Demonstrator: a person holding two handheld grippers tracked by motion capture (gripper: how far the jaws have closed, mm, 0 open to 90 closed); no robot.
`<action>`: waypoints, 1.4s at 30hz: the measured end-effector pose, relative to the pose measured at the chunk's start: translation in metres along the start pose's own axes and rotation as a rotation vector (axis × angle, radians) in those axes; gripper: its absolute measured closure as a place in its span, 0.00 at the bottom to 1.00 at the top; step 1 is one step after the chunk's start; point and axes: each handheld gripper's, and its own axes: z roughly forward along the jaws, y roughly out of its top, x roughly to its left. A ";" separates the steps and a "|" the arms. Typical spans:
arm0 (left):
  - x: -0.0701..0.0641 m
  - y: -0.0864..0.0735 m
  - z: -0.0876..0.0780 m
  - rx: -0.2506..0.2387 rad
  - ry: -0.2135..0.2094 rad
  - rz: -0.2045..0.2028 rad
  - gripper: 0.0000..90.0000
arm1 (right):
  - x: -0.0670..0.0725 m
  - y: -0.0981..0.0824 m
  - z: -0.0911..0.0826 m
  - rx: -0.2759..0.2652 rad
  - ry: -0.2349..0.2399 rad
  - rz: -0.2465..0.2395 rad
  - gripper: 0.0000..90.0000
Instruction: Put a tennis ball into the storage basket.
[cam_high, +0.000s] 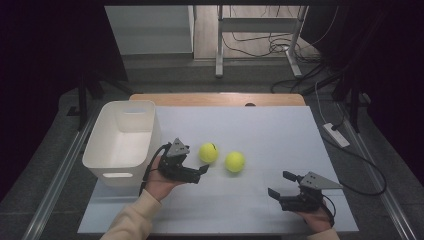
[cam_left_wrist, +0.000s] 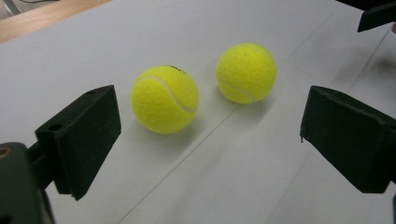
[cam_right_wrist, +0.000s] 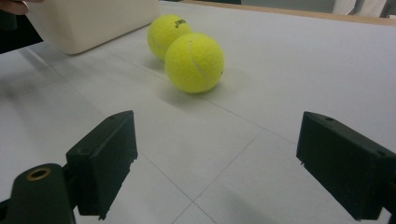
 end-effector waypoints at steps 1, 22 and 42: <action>0.000 0.001 0.000 0.002 0.003 -0.001 0.06 | 0.000 0.000 0.000 0.000 0.000 0.000 0.14; 0.012 0.026 0.023 0.072 0.040 0.001 0.04 | 0.000 0.000 0.001 0.001 0.005 0.005 0.14; 0.023 0.031 0.063 0.152 0.014 -0.027 0.03 | -0.001 0.000 0.001 0.005 0.003 0.002 0.14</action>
